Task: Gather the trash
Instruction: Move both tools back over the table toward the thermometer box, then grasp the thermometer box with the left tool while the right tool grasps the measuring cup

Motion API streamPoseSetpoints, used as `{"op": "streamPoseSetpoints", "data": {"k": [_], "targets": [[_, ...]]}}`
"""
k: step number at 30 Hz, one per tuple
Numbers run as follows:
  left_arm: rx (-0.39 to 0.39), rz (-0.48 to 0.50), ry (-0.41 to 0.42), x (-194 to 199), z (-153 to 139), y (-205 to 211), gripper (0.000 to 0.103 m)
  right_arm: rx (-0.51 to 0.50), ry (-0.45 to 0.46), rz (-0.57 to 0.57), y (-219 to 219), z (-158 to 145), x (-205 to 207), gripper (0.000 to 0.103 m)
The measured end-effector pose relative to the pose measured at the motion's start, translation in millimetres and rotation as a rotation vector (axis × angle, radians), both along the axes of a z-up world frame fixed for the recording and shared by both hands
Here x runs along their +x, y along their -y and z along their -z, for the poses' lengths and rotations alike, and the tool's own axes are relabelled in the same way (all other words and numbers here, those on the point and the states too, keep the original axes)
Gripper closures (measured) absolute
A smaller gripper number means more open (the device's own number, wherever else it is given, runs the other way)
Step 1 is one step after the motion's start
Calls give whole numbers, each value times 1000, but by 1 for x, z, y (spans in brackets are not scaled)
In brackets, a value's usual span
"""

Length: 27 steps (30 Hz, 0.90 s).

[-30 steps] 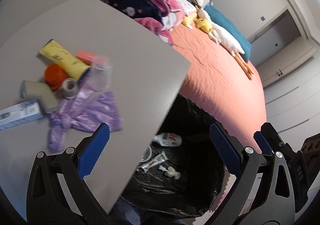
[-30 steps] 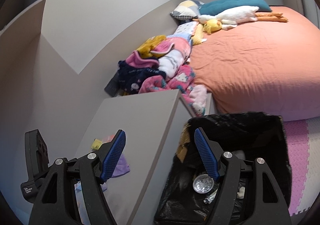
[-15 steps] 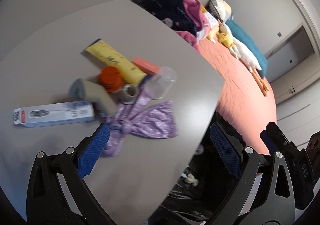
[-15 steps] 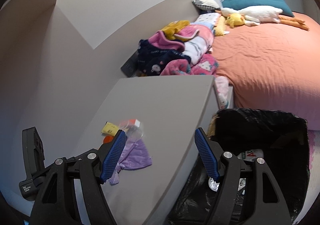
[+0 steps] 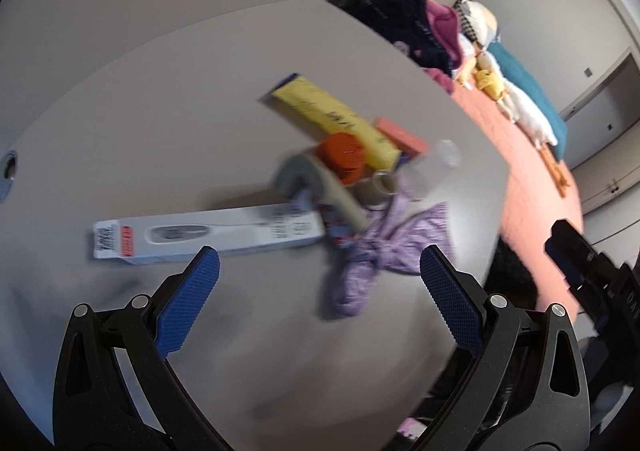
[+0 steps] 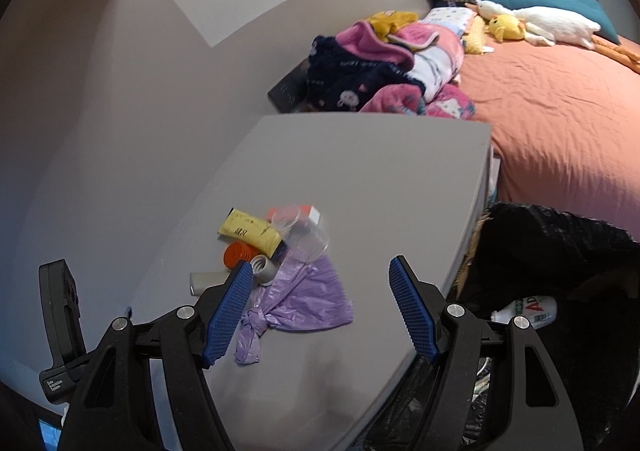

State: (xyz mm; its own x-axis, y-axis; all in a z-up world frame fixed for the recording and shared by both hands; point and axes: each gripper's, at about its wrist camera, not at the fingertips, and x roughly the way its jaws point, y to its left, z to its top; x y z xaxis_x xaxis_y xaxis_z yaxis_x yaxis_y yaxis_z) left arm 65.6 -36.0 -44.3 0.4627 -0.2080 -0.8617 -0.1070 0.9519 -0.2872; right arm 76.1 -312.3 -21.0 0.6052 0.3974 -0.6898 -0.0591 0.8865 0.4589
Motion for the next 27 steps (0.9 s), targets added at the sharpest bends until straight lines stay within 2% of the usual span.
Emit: {"op": "streamPoseSetpoints", "data": {"k": [6, 12, 22, 27], "targets": [[90, -1, -18, 5, 13, -19, 6, -17, -30, -25, -23, 13, 14, 31], [147, 19, -39, 10, 25, -32, 6, -30, -59, -31, -40, 28, 28, 31], [295, 154, -27, 29, 39, -26, 6, -69, -84, -23, -61, 47, 58, 31], [320, 196, -52, 40, 51, -30, 6, -86, -93, -15, -69, 56, 72, 35]]}}
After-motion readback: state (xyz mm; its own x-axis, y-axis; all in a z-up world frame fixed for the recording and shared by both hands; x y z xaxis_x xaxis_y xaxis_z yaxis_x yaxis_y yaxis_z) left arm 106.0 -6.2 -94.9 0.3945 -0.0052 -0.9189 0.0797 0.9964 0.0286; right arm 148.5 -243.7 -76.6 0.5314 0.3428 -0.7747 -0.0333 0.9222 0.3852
